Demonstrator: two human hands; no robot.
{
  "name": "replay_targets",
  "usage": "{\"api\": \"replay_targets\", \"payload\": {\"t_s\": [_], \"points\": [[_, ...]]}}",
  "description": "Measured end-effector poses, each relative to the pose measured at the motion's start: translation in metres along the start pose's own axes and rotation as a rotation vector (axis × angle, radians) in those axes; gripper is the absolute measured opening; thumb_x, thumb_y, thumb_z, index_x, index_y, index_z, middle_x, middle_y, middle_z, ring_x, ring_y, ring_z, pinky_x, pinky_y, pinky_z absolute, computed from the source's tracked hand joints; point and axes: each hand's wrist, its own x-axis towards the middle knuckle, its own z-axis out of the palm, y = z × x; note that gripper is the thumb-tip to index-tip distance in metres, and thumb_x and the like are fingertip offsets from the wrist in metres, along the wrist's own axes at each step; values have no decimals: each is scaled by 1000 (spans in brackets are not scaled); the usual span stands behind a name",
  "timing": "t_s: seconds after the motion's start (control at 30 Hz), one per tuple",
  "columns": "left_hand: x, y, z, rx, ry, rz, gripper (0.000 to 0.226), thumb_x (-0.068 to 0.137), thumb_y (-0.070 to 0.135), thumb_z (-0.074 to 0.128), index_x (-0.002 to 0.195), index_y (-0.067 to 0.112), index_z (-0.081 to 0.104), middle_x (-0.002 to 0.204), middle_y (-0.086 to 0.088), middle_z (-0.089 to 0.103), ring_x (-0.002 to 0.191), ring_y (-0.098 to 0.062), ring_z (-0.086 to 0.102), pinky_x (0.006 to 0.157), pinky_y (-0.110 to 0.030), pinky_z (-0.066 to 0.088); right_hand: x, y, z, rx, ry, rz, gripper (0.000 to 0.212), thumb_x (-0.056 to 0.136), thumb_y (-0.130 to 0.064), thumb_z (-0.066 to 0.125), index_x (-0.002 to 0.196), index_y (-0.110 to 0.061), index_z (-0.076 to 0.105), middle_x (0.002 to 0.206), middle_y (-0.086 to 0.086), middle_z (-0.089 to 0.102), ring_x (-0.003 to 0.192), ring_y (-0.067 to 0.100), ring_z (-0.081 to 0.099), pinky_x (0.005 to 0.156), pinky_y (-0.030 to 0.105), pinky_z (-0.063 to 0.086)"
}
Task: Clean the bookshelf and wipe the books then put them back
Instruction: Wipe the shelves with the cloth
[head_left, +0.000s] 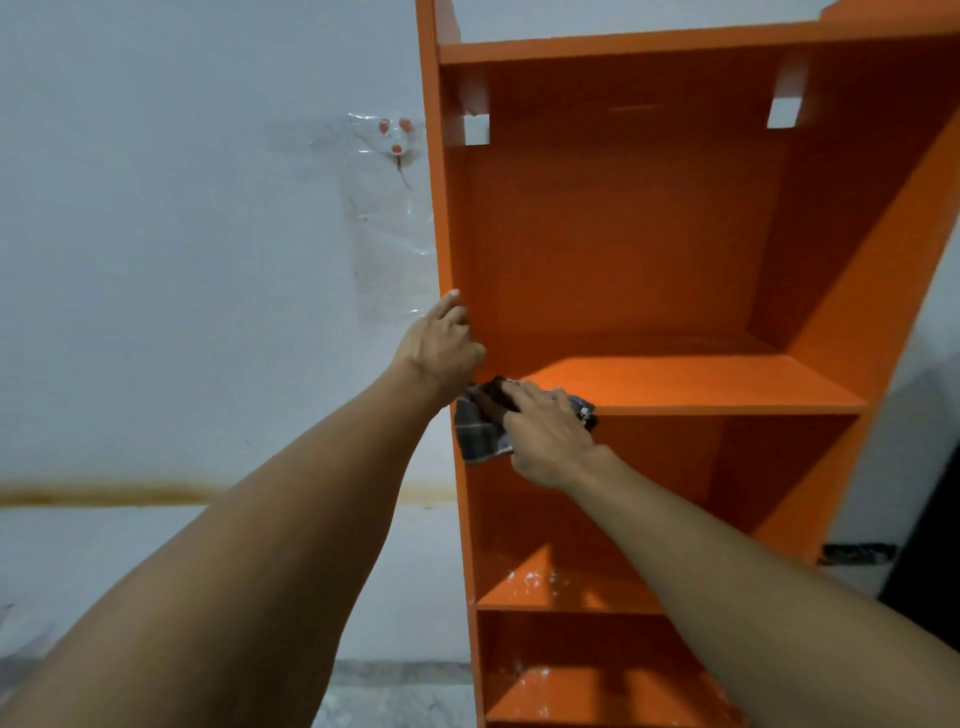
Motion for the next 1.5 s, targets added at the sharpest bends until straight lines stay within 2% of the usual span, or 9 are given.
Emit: {"api": "replay_targets", "payload": {"t_s": [0.13, 0.4, 0.47, 0.6, 0.77, 0.93, 1.13, 1.4, 1.5], "points": [[-3, 13, 7, -38, 1, 10, 27, 96, 33, 54, 115, 19, 67, 127, -5, 63, 136, -25, 41, 123, -45, 4, -5, -1, 14, -69, 40, -32, 64, 95, -11, 46, 153, -24, 23, 163, 7, 3, 148, 33, 0, 117, 58, 3], [-6, 56, 24, -260, -6, -56, 24, 102, 25, 42, 88, 21, 62, 97, 2, 71, 108, -17, 63, 123, -45, 3, -27, 46, 19, 0, 112, -12, 64, 96, 2, 44, 153, -17, 23, 161, 9, 17, 148, 31, 15, 119, 49, 5], [0, 69, 20, -330, 3, -101, 24, 102, 19, 41, 97, 19, 65, 101, -1, 71, 105, -21, 64, 121, -47, 10, -36, 65, 16, 2, 124, -10, 64, 96, 3, 45, 153, -17, 24, 161, 9, 18, 148, 30, 16, 119, 47, 7], [20, 104, 6, -519, -22, -167, 23, 103, 14, 44, 115, 10, 63, 106, -11, 68, 100, -27, 66, 94, -41, 48, -56, 104, 11, 39, 136, -2, 62, 96, 6, 43, 152, -16, 28, 160, 10, 22, 147, 30, 18, 118, 47, 9], [52, 155, -21, -608, 26, -174, 19, 100, 7, 46, 106, 10, 64, 98, -12, 67, 88, -30, 65, 66, -36, 47, -82, 161, 6, 64, 158, 16, 61, 95, 6, 45, 150, -16, 32, 158, 9, 27, 146, 30, 23, 118, 46, 12], [77, 206, -55, -554, 100, -158, 22, 99, 4, 45, 113, 9, 62, 109, -10, 66, 99, -30, 65, 83, -37, 46, -117, 226, -1, 99, 219, 63, 67, 86, 16, 49, 146, -12, 40, 153, 12, 37, 142, 30, 31, 116, 47, 18], [108, 254, -93, -618, 96, -142, 30, 93, -6, 46, 116, 5, 62, 110, -14, 65, 97, -33, 65, 73, -40, 52, -158, 311, -5, 114, 350, 76, 50, 61, 20, 64, 108, 2, 68, 105, 23, 69, 95, 42, 67, 75, 56, 56], [131, 280, -121, -677, 70, -211, 28, 97, 1, 44, 115, 8, 66, 103, -18, 64, 95, -38, 62, 65, -37, 40, -155, 312, -1, 7, 425, 145, 36, 63, 13, 73, 95, -3, 72, 88, 14, 71, 70, 32, 59, 62, 33, 48], [129, 279, -125, -699, 75, -252, 30, 95, -1, 45, 116, 7, 65, 101, -19, 63, 97, -39, 61, 66, -38, 40, -156, 309, -5, -31, 381, 198, 30, 67, 10, 71, 94, -4, 71, 90, 14, 69, 73, 31, 55, 63, 36, 45]]}}
